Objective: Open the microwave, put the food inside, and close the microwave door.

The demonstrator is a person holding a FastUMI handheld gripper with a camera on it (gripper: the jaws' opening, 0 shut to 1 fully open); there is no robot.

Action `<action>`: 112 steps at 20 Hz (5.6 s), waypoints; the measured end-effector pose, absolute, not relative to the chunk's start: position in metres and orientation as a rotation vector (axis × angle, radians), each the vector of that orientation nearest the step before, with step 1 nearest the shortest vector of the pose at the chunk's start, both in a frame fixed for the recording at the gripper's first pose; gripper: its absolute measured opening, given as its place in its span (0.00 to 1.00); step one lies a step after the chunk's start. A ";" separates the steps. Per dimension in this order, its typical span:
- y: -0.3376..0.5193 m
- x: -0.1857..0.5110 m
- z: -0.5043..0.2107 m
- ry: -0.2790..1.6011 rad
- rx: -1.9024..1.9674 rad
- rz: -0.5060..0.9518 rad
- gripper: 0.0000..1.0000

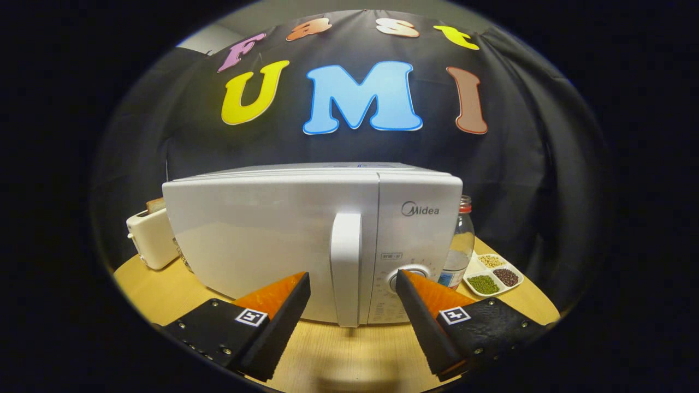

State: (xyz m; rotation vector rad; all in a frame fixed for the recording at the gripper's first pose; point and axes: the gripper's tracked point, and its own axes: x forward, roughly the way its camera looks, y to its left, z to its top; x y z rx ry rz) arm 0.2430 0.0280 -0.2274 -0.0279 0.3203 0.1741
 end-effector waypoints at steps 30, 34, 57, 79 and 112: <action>0.057 0.146 -0.232 0.438 -0.052 0.239 0.06; 0.075 0.110 -0.232 0.462 -0.046 0.277 0.15; 0.194 -0.031 -0.239 0.513 -0.093 0.279 0.21; 0.346 -0.130 -0.189 0.416 -0.044 0.768 0.21; 0.044 -0.045 -0.280 0.746 -0.032 0.162 0.98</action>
